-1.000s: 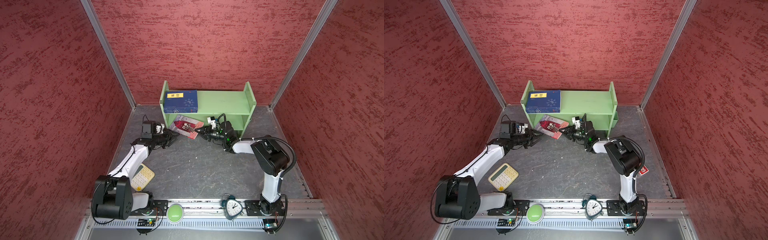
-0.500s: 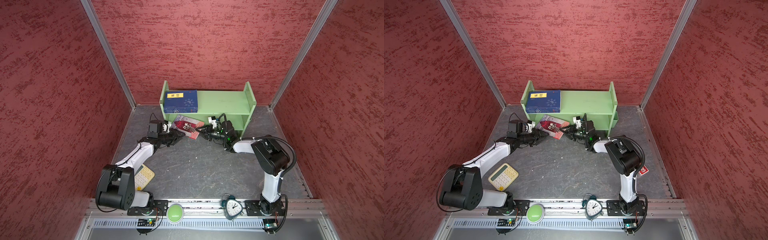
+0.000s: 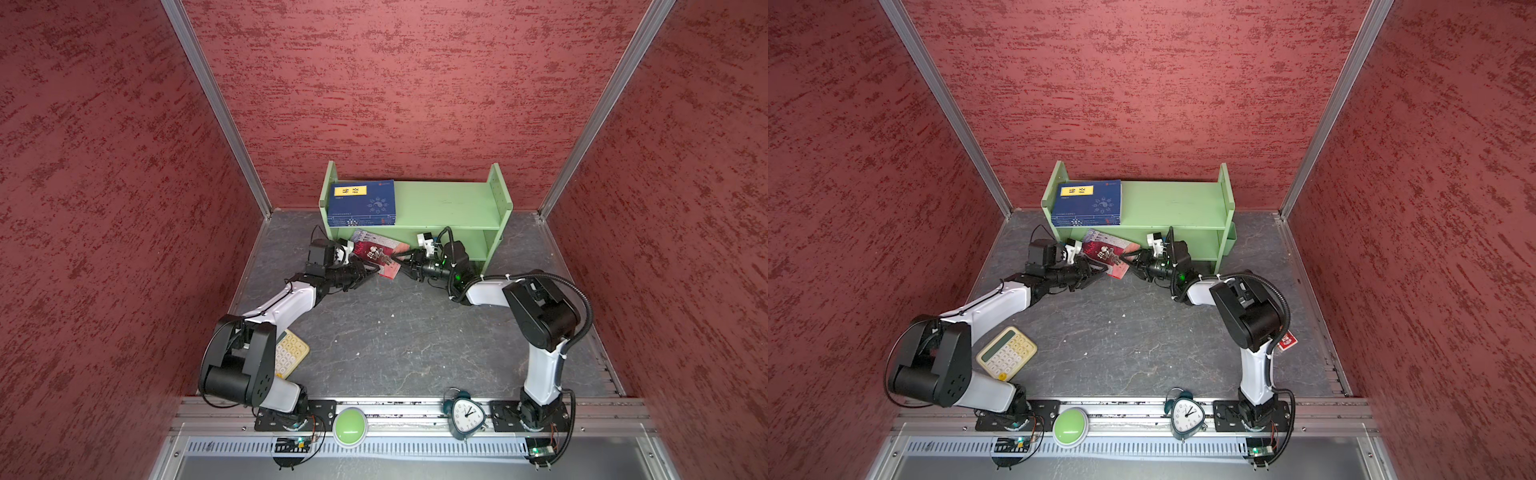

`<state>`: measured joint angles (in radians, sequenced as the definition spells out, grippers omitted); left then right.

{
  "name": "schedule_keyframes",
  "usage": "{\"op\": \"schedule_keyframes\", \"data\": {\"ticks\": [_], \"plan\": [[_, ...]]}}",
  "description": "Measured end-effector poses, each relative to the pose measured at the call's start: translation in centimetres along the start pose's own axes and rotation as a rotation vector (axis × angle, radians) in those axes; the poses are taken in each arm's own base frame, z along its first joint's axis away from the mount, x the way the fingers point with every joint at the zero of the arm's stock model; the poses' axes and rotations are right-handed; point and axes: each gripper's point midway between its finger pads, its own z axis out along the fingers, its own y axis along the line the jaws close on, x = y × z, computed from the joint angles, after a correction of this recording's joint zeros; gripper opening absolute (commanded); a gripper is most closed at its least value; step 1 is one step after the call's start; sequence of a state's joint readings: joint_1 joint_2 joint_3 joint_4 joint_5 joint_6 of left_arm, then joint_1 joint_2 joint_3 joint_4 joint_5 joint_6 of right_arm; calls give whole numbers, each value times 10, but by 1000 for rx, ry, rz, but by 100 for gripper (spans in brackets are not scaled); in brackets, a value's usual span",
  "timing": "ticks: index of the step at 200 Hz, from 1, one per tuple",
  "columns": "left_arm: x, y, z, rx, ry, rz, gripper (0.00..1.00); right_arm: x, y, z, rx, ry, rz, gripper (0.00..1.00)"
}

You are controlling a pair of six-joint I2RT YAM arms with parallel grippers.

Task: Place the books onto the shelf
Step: 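Push the Hamlet book into the lower shelf tier with both grippers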

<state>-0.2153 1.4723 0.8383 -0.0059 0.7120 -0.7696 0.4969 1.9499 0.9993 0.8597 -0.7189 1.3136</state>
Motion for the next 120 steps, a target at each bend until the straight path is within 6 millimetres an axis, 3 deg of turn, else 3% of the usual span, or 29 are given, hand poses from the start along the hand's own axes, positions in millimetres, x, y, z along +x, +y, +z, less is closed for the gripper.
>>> {"op": "schedule_keyframes", "data": {"ticks": [52, 120], "plan": [[-9, -12, 0, 21, -27, 25, 35, 0, -2, -3, 15, -8, 2, 47], [-10, -8, 3, 7, -32, 3, 34, 2, -6, -16, 55, -58, 18, 47]]}}
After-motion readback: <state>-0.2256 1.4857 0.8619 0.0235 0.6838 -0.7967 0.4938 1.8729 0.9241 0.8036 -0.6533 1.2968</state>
